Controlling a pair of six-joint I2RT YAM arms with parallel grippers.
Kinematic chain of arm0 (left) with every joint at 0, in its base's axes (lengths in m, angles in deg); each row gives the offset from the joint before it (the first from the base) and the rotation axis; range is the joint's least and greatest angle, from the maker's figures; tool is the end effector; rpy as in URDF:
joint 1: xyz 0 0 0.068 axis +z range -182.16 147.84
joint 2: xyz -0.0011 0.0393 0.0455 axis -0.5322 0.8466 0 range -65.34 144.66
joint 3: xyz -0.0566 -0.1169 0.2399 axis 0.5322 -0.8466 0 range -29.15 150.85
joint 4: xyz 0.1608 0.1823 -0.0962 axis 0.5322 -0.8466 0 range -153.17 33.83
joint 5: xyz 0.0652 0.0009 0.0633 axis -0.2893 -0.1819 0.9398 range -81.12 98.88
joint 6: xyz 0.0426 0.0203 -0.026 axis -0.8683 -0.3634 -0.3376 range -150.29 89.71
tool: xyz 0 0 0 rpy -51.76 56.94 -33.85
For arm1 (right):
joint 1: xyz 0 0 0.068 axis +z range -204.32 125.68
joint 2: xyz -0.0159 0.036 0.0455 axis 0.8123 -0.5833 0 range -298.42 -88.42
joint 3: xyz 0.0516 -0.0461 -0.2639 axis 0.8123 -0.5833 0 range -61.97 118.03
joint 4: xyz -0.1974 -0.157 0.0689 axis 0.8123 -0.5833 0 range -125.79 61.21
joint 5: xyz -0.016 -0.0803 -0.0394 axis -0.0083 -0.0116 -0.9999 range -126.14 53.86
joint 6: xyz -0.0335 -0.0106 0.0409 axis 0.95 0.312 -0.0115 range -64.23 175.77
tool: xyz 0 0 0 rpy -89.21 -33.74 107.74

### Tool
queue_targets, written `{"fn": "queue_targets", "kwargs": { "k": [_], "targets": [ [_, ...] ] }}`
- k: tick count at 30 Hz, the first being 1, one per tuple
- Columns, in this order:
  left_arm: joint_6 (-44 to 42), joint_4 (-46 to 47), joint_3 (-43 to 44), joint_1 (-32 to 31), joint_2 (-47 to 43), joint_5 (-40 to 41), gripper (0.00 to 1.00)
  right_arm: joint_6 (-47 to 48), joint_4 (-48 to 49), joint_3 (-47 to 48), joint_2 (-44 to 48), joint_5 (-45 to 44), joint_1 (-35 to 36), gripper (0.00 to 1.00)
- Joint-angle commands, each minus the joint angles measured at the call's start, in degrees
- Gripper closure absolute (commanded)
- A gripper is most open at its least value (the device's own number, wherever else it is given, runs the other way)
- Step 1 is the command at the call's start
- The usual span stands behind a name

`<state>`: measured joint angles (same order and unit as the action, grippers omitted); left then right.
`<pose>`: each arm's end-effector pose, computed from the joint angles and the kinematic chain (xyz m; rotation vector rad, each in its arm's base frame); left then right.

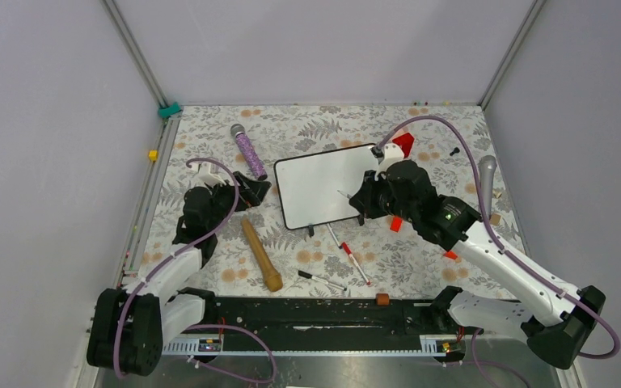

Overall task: Write a sentence on the whiteboard
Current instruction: Adjust the whiteboard at the center of the board.

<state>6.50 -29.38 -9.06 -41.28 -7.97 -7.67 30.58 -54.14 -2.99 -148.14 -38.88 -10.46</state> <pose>0.2108 -0.0443 0.2155 -0.2199 1.8086 -0.8293 0.1677 0.1589 0.3501 -0.3095 2.0770 0.7010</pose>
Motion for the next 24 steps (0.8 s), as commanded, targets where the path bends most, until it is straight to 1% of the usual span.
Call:
{"fn": "queue_targets", "kwargs": {
  "k": [1,5,10,19,21,22,24],
  "targets": [
    [-1.44,15.59,0.71,0.61,3.83,-5.35,0.01,3.9,0.81,3.84,-0.32,-2.52,-0.31,1.0],
    [0.36,21.01,-1.12,1.67,5.25,-6.98,0.01,4.3,1.03,4.27,-0.93,-3.94,-0.26,1.0],
    [-1.67,20.79,-2.17,2.3,5.23,-6.57,0.01,3.88,1.61,5.01,-2.32,-4.06,-0.33,1.0],
    [-3.43,23.68,-3.04,2.28,7.59,-9.14,0.01,3.78,2.19,7.01,-4.62,-3.07,-0.28,1.0],
    [-5.63,27.56,-4.13,2.27,8.23,-12.23,0.01,3.67,2.67,7.06,-4.83,-2.89,-0.28,1.0],
    [-6.76,31.4,-5.17,2.31,8.77,-14.3,0.01,3.66,3.01,7.11,-5.02,-2.62,-0.26,1.0],
    [-6.37,38.73,-6.53,2.25,10.58,-17.07,0.01,3.83,3.17,7.23,-5.69,-2.75,-0.3,1.0]
  ]
}}
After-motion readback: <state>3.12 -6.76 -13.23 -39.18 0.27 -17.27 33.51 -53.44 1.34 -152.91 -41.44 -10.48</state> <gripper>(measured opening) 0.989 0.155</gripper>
